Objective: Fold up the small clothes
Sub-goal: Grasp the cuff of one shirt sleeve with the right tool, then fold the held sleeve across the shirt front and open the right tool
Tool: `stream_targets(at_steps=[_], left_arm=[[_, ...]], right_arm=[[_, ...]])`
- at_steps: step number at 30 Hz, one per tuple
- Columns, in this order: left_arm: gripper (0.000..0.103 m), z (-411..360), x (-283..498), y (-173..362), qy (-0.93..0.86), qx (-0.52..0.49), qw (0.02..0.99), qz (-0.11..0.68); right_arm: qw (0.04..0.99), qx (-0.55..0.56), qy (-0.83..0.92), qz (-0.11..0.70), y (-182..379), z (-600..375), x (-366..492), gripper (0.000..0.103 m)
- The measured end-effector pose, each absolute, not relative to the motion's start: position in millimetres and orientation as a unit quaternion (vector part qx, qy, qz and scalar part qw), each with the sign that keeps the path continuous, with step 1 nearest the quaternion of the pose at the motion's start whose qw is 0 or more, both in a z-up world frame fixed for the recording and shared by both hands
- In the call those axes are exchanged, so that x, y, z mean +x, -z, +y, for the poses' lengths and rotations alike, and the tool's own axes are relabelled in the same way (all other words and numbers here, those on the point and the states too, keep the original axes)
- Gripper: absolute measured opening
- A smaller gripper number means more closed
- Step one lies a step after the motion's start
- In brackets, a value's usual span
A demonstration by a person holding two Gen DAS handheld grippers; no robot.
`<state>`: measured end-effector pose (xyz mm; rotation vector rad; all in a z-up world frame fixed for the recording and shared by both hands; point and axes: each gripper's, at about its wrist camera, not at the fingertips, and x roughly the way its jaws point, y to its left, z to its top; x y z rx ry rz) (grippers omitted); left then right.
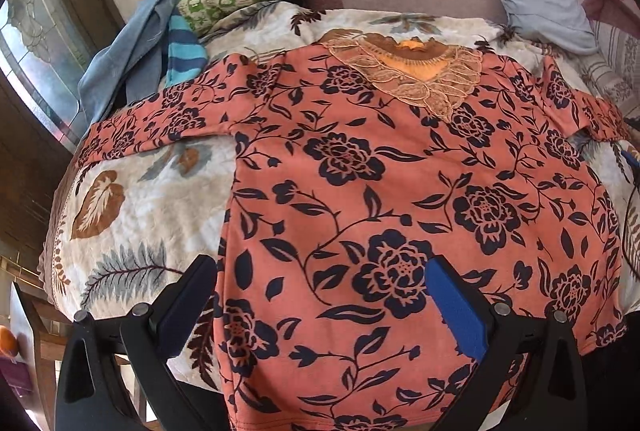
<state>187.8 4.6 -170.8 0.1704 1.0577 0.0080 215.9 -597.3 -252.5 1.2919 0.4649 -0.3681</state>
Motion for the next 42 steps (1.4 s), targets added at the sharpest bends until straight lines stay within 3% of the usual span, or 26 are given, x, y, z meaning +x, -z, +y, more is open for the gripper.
stream_targets(at_steps=[4, 9, 10, 11, 19, 24, 27, 33, 38, 42], left_arm=[[0.103, -13.6, 191.7, 174.8, -0.001, 0.099, 0.855, 0.510], [0.103, -26.6, 198.0, 182.1, 0.005, 0.107, 0.848, 0.519], [0.103, -27.4, 198.2, 182.0, 0.007, 0.105, 0.849, 0.518], [0.103, -27.4, 198.2, 181.4, 0.009, 0.103, 0.850, 0.517], [0.103, -4.5, 194.7, 181.4, 0.001, 0.078, 0.855, 0.513], [0.103, 29.4, 189.1, 175.9, -0.029, 0.058, 0.860, 0.506], [0.103, 47.2, 185.5, 172.4, -0.048, 0.058, 0.864, 0.498], [0.103, 68.0, 183.1, 173.6, -0.070, 0.051, 0.863, 0.499], [0.103, 64.5, 183.5, 170.0, -0.072, 0.054, 0.867, 0.490], [0.103, 48.5, 183.2, 165.4, -0.059, 0.060, 0.872, 0.482]], right_arm=[[0.729, 0.614, 0.199, 0.228, 273.0, -622.9, 238.3, 0.057], [0.741, 0.602, 0.196, 0.226, 279.2, -642.9, 261.9, 0.029], [0.742, 0.598, 0.200, 0.229, 278.4, -643.2, 264.5, 0.014], [0.746, 0.592, 0.204, 0.227, 274.7, -641.7, 265.6, 0.009], [0.862, 0.468, 0.045, 0.188, 159.2, -534.6, 313.2, 0.007], [0.882, 0.399, -0.093, 0.231, 119.4, -394.4, 355.7, 0.007], [0.887, 0.321, -0.155, 0.293, 120.3, -289.5, 375.6, 0.009], [0.891, 0.050, -0.166, 0.419, 167.5, -119.2, 371.8, 0.012], [0.914, -0.093, -0.099, 0.383, 179.4, -105.1, 351.2, 0.012], [0.932, -0.109, -0.076, 0.336, 146.4, -123.7, 333.6, 0.012]])
